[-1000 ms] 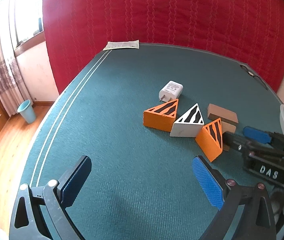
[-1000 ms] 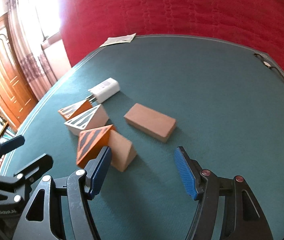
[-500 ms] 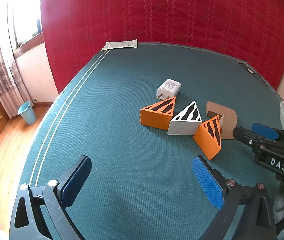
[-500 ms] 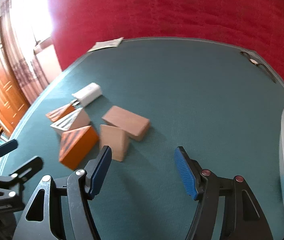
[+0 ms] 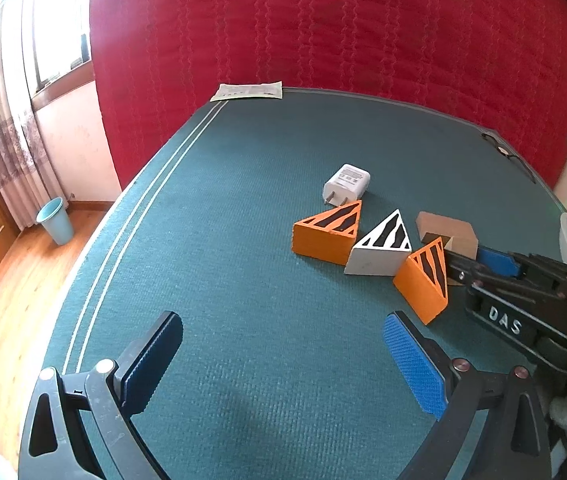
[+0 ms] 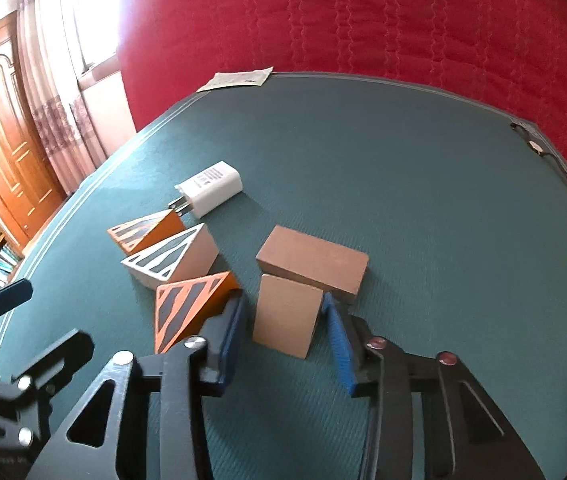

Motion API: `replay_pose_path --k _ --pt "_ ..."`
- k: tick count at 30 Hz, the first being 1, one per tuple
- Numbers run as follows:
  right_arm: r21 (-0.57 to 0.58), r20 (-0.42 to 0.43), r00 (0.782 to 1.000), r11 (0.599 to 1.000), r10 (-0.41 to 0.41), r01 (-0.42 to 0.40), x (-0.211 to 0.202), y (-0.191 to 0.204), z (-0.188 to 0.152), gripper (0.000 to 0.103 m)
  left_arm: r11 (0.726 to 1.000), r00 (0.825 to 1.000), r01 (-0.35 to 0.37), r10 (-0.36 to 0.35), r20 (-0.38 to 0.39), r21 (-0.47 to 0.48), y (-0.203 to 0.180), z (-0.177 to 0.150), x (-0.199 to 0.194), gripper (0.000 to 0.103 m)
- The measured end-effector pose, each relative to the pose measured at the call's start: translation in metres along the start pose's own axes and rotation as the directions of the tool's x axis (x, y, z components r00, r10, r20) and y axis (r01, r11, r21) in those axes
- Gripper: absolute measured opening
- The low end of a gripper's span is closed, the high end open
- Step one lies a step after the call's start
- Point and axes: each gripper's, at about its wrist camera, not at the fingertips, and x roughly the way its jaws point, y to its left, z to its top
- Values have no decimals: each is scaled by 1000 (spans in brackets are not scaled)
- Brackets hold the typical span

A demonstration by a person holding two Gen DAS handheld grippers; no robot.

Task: Organize rigid objects
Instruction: 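Grasp the tan wooden block with the right gripper, then lift the tan block with the right gripper while the left grasps the orange striped triangle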

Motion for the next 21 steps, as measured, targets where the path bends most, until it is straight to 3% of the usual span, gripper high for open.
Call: replay_pose_path --k 21 --pt "49 11 1000 998 29 -29 -23 -38 -22 35 996 1000 12 -13 11 89 -48 12 11 102"
